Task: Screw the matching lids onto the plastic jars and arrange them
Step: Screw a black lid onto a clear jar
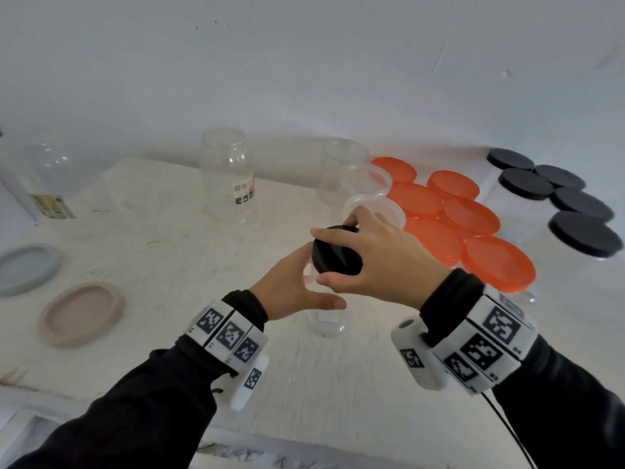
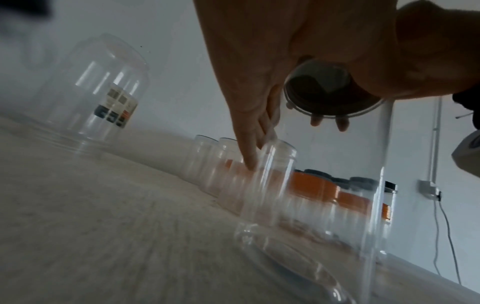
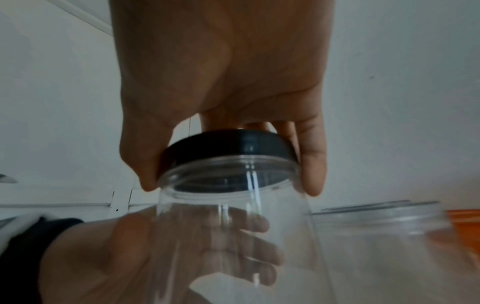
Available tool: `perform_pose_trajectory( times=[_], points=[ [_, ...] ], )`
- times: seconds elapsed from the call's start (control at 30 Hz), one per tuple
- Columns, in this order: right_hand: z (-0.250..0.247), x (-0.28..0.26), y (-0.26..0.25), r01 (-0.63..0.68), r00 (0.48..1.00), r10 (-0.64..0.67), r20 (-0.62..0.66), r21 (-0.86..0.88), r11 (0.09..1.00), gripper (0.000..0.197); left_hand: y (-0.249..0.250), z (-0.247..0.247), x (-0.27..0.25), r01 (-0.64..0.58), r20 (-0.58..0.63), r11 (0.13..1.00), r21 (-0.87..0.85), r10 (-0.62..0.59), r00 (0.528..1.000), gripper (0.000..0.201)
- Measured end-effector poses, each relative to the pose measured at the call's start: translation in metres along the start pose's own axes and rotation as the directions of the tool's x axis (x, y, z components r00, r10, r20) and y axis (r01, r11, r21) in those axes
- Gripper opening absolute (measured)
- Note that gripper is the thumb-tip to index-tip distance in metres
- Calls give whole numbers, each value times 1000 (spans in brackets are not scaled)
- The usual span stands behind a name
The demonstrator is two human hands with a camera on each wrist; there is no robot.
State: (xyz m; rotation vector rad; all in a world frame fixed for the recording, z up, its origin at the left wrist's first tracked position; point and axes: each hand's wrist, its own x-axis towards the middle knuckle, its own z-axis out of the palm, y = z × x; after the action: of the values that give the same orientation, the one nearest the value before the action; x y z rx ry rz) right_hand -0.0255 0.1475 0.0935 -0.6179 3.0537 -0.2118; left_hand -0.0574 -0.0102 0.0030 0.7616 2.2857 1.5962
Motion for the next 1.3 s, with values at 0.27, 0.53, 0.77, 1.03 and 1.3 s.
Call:
perform_pose_trajectory(
  times=[0.27,0.53,0.77,1.03,1.3],
  points=[
    [-9,-64,51,-116,993,117,-8,16,993,64,19,24,11,-94,-35,996,12,94,995,33],
    [-8,-128,89,-249,968,248,-47,-12,968,70,27,45,63,-347,-211,842,412,459,863,38],
    [-7,-171,127,-437,899,429,-89,-111,893,80,13,57,104,-132,-97,637,760,311,945,80],
    [3,-194,167,-623,758,608,-236,13,782,75,-2,62,110,-90,-178,624,776,353,919,50],
    [21,-203,204,-591,667,624,-406,221,776,80,-1,65,111,-101,-197,635,766,382,903,48]
  ],
)
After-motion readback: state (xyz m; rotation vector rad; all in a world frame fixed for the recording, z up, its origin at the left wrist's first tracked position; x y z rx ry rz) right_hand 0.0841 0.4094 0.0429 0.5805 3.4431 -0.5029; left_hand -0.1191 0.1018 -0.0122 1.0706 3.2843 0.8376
